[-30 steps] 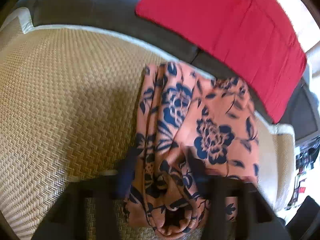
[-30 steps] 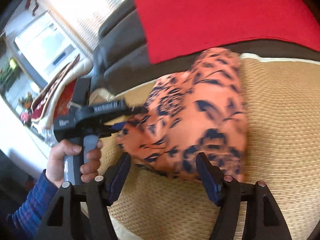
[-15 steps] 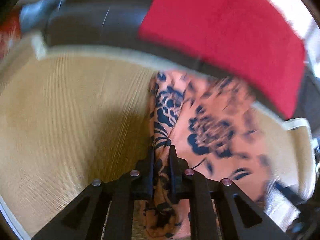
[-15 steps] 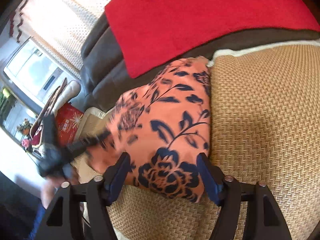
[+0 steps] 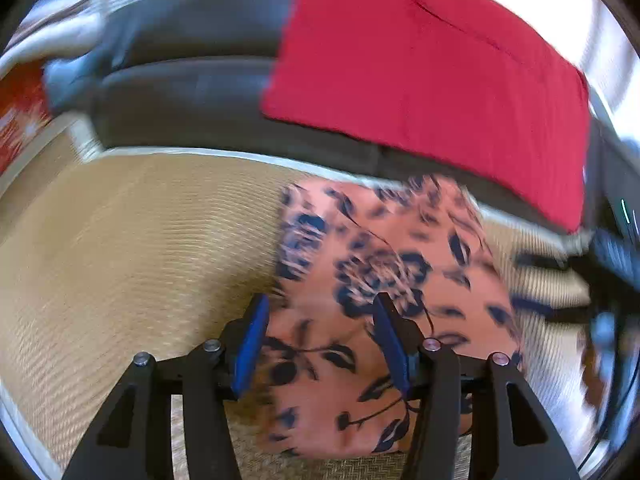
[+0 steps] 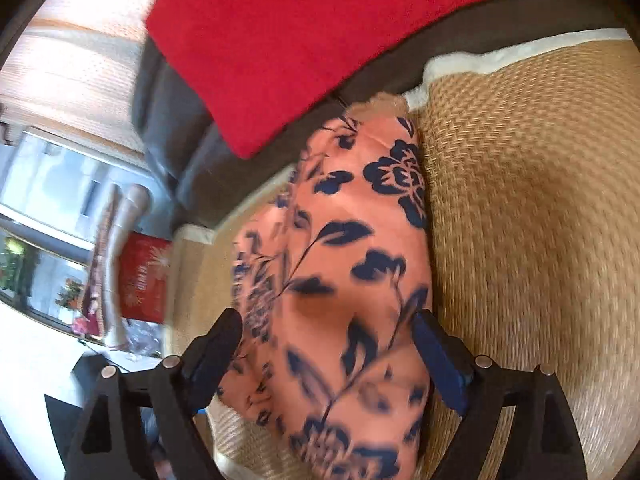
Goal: Fold small clothes
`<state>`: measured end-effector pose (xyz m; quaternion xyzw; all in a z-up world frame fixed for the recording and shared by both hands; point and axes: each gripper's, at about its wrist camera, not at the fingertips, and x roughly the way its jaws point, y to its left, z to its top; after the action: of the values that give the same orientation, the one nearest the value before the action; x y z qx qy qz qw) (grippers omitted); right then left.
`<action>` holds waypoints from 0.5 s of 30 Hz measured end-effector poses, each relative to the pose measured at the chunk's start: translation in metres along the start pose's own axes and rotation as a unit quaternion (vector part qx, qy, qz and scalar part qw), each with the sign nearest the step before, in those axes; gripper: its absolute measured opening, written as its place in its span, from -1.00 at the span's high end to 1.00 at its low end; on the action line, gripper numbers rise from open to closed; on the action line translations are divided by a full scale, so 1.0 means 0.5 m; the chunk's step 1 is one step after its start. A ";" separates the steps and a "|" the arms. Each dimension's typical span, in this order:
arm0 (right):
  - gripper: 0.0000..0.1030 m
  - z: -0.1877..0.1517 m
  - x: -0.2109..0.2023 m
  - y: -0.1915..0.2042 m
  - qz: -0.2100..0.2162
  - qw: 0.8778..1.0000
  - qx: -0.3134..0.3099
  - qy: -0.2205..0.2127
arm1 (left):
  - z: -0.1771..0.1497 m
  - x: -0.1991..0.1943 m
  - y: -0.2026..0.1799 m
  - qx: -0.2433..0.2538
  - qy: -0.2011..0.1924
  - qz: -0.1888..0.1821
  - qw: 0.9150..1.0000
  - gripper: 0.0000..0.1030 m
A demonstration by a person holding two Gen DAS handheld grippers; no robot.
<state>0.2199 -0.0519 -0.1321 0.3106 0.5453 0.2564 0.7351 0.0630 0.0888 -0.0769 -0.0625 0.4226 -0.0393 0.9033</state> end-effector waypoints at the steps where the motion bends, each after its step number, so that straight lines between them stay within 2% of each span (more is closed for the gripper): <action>1: -0.73 0.018 0.016 -0.005 -0.014 1.000 0.009 0.007 | -0.013 0.020 -0.008 0.008 0.015 0.006 1.000 -0.07; 3: -0.73 0.044 0.046 -0.019 -0.025 0.999 0.028 0.030 | -0.036 0.066 -0.009 0.013 0.041 0.017 0.999 -0.07; 6: -0.73 0.070 0.071 -0.040 -0.002 0.997 0.068 0.043 | -0.054 0.064 -0.007 0.034 0.024 0.023 0.999 -0.08; 9: -0.71 0.089 0.095 -0.033 -0.011 0.997 0.050 0.057 | -0.069 0.061 -0.007 0.035 0.022 0.016 0.999 -0.09; 10: -0.33 0.098 0.102 -0.027 -0.024 0.998 0.031 0.058 | -0.073 0.057 -0.004 0.032 0.023 0.013 0.999 -0.09; 11: 0.20 0.100 0.106 -0.023 -0.040 0.997 0.023 0.060 | -0.075 0.068 -0.009 0.032 0.023 0.012 0.999 -0.09; 13: 0.32 0.092 0.091 -0.003 -0.058 0.997 0.012 0.049 | -0.069 0.058 -0.008 0.039 0.023 0.012 0.999 -0.09; 15: 0.33 0.078 0.072 0.038 -0.081 0.996 -0.036 0.023 | -0.072 0.058 -0.003 0.036 0.020 0.007 0.999 -0.09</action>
<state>0.2667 -0.0202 -0.1330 0.2322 0.5762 0.2226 0.7514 0.0538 0.0812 -0.1213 -0.0261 0.4396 -0.0497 0.8964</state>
